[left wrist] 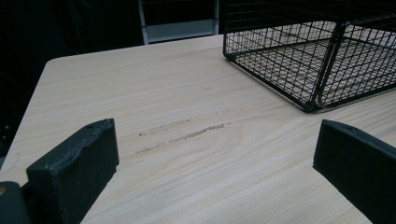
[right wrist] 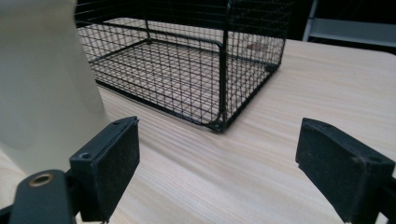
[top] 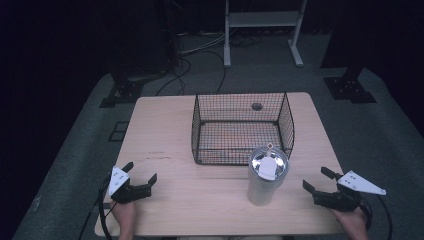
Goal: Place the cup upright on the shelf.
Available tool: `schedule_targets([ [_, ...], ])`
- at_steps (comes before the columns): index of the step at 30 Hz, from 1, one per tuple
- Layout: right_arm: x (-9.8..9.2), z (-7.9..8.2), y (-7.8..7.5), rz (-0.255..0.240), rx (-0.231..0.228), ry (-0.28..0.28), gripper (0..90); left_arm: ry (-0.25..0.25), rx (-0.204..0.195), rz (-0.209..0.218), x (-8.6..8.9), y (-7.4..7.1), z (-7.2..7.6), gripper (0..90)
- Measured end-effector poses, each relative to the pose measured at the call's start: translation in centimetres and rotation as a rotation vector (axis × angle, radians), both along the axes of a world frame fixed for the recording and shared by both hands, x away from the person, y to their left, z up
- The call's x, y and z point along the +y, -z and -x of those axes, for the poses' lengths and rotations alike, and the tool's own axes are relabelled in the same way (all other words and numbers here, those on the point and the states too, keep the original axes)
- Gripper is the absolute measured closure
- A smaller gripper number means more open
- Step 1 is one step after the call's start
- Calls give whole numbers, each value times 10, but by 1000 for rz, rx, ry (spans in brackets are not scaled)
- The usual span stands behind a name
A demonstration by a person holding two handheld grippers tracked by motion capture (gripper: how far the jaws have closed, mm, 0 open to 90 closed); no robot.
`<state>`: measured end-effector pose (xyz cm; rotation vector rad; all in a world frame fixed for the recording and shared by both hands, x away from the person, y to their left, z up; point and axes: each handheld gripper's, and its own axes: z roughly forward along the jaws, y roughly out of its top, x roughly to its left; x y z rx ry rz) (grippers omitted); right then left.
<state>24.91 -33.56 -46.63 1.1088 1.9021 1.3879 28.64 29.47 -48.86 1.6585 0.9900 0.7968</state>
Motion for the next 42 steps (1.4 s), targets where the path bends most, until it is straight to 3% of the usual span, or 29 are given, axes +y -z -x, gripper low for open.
schedule_targets([
  [13,14,-2,-23,21,-6,-132,128,11,-18,-9,-1,0,3,0],
  [25,27,-1,-27,38,1,-252,117,13,-15,-14,-2,1,2,0],
  [42,51,6,-35,57,4,-364,84,17,-18,-7,-1,1,2,0],
])
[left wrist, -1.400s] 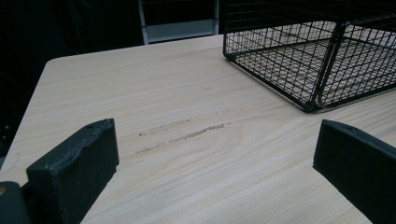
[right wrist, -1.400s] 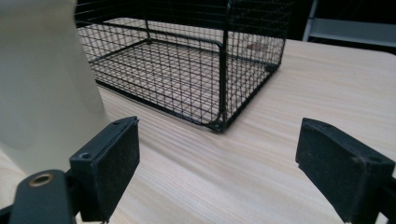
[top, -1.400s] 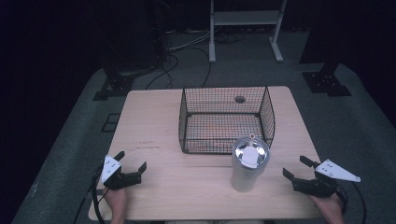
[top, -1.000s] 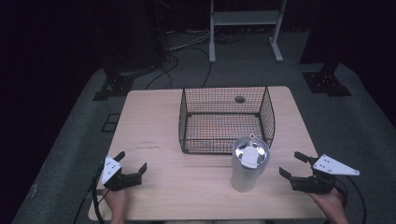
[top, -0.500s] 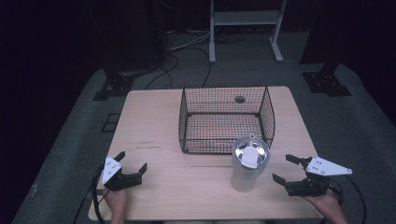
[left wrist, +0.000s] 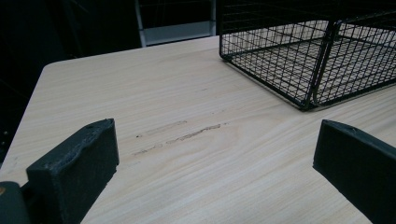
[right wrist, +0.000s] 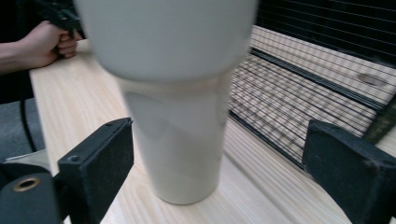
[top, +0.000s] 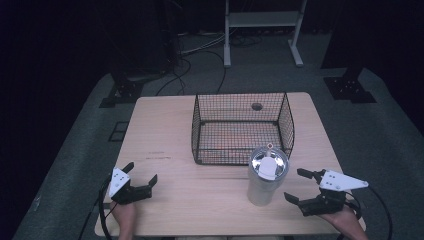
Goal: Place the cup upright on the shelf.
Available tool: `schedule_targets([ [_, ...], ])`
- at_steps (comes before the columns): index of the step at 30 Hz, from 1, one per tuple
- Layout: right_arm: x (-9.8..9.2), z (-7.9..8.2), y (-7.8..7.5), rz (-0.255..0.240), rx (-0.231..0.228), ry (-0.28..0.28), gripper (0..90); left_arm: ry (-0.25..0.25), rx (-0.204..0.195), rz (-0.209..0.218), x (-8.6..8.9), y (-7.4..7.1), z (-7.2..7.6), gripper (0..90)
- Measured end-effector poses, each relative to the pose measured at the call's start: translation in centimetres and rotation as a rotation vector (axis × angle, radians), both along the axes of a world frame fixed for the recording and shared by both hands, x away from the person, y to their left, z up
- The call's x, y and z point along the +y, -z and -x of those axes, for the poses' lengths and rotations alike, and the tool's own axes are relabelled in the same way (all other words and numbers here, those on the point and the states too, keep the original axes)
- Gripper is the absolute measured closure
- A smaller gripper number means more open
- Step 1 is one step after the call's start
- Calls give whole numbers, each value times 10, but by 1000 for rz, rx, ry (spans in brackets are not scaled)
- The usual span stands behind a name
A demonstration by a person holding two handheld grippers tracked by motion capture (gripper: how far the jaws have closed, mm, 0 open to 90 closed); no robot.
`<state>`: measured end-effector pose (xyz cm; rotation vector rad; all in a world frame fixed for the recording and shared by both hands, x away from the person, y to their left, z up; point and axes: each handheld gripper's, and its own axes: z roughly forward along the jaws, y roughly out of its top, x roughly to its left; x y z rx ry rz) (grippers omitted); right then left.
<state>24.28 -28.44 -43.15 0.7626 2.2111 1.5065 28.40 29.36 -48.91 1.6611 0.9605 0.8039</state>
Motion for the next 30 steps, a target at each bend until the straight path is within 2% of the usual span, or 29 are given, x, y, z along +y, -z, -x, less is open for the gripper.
schedule_targets([
  [6,9,1,1,3,6,-28,84,2,-7,3,0,0,1,0],
  [14,21,-4,4,-21,25,-65,79,8,-13,3,1,0,1,0],
  [30,39,-18,14,-46,49,-73,77,9,-15,6,1,0,1,0],
])
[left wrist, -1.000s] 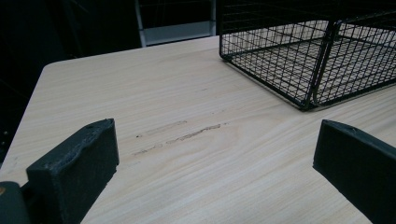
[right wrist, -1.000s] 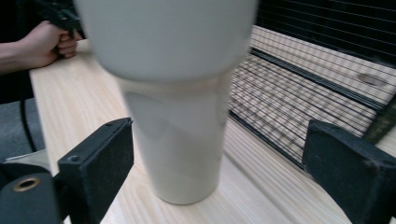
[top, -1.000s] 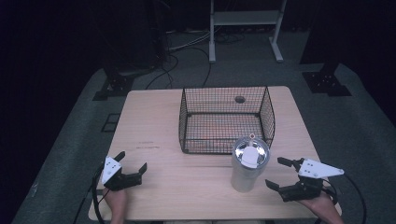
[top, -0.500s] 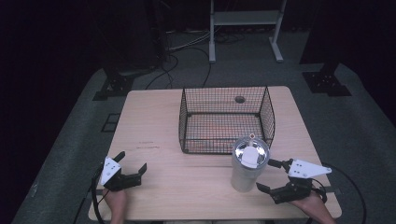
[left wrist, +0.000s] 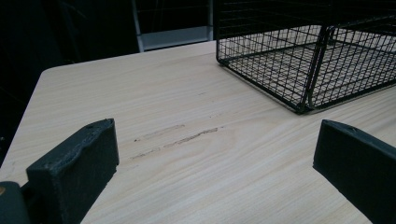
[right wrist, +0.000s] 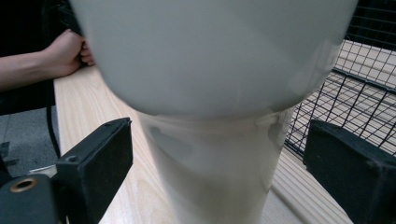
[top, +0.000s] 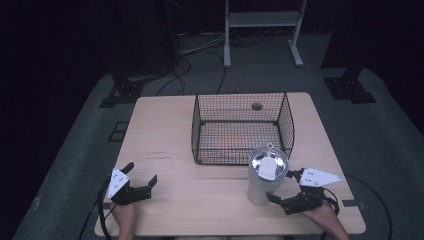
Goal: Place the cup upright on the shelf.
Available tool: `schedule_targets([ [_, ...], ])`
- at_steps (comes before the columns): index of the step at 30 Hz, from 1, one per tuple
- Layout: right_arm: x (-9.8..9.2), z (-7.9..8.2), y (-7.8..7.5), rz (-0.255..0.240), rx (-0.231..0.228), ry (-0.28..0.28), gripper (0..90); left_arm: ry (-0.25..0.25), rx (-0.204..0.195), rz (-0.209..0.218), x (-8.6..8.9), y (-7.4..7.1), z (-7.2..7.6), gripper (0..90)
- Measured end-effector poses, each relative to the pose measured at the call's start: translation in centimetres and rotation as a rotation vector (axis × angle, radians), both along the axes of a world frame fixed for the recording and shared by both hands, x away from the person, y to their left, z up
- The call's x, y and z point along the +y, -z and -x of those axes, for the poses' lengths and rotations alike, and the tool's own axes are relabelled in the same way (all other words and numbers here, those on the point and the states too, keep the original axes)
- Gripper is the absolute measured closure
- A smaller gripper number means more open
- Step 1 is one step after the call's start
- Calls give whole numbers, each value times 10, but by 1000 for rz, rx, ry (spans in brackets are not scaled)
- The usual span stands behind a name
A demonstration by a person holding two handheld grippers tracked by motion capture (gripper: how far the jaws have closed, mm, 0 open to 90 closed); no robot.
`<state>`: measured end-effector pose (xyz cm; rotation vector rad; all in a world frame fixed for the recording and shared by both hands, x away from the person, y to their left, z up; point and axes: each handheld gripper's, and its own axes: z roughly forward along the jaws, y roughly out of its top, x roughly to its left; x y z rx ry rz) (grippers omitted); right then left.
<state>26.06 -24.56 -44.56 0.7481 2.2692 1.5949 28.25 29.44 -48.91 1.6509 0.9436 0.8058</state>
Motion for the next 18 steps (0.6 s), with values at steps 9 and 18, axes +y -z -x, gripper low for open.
schedule_targets([
  [9,12,-6,4,-17,-15,-4,77,0,0,0,0,0,0,0],
  [18,21,-11,9,-51,-44,1,73,0,1,-1,0,0,0,0],
])
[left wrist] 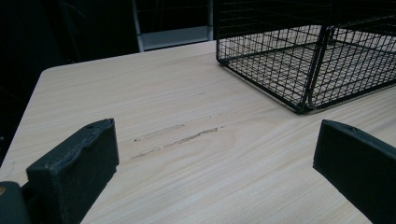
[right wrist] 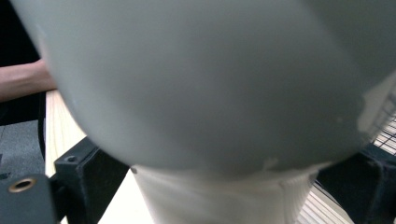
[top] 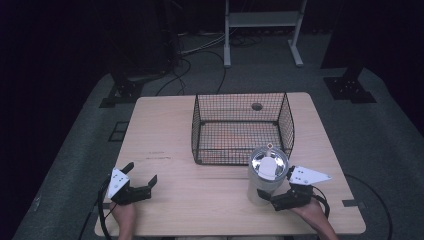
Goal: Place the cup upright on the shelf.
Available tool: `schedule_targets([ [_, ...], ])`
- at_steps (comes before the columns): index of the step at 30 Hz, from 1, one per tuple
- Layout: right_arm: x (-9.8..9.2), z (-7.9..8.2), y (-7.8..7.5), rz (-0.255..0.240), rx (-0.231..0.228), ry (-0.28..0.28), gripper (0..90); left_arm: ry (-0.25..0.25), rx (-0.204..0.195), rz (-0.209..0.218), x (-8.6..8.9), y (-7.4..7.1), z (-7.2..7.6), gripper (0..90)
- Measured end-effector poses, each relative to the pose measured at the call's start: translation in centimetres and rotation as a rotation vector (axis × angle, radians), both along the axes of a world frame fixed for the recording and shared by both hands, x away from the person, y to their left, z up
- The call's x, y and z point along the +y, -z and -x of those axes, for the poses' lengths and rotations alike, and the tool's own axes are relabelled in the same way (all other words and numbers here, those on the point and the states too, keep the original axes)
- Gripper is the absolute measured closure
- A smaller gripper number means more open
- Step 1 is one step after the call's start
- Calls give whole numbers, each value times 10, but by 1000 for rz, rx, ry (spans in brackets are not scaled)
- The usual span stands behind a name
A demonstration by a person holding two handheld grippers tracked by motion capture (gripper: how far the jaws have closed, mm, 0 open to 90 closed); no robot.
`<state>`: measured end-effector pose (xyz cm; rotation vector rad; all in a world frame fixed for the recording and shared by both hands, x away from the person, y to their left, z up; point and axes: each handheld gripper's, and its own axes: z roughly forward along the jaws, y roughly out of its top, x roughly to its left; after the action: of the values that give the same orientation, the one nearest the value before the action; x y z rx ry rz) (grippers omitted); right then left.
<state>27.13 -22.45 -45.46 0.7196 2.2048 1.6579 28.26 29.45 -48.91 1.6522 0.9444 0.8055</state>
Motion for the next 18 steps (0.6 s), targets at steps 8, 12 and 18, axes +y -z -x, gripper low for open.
schedule_targets([
  [8,3,-2,1,-11,-10,4,71,0,-1,0,0,0,0,0],
  [12,5,-3,2,-13,-13,5,72,0,0,0,0,0,0,0],
  [18,9,-2,3,-8,-23,17,79,2,-1,2,0,0,0,0],
])
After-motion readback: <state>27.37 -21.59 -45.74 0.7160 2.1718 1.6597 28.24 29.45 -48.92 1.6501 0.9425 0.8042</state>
